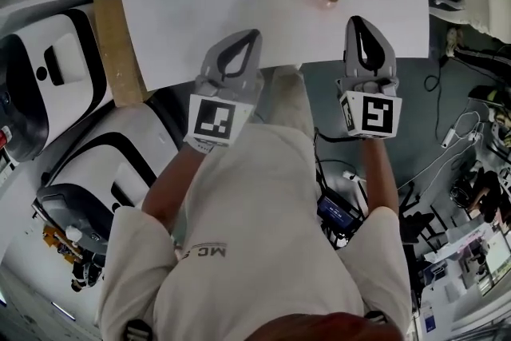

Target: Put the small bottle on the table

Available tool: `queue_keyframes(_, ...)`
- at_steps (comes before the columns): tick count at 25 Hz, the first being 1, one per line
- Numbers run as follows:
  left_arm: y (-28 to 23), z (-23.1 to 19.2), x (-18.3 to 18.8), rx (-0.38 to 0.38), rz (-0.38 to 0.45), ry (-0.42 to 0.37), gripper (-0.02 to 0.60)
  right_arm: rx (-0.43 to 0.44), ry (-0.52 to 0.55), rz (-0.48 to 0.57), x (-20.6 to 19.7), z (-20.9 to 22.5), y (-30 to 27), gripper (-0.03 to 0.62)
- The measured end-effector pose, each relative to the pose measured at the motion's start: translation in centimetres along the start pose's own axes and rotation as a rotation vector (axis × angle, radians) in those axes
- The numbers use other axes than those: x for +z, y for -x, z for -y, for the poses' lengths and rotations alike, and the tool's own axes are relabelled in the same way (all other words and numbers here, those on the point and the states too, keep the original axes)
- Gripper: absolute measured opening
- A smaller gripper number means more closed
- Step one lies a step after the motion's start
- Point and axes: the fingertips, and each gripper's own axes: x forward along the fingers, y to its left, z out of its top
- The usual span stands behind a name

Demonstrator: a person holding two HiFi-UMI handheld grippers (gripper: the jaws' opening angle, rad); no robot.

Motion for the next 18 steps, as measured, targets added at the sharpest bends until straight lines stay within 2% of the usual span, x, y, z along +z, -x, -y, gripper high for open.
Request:
queue_keyframes(3,1.1,0.2,1.2,-0.011,0.012,-0.009,0.0,-0.007,0.009,0.02,2.2,-0.5,1.5,0.009)
queue_keyframes(7,3.6,-0.6,2.5,-0.001,0.034,0.017,0.0,-0.026,-0.013,0.034,3.9,-1.8,3.2,0.009)
queue_keyframes(15,7.1,-1.3,5.9,0.026,0.111,0.016,0.0,0.019,-0.01,0.026,7.1,-3.8,7.8,0.009)
queue_keyframes(18,8.3,-1.8,7.0,0.036,0.127,0.001,0.0,0.019,0.032,0.02,7.9,-4.5,8.9,0.009)
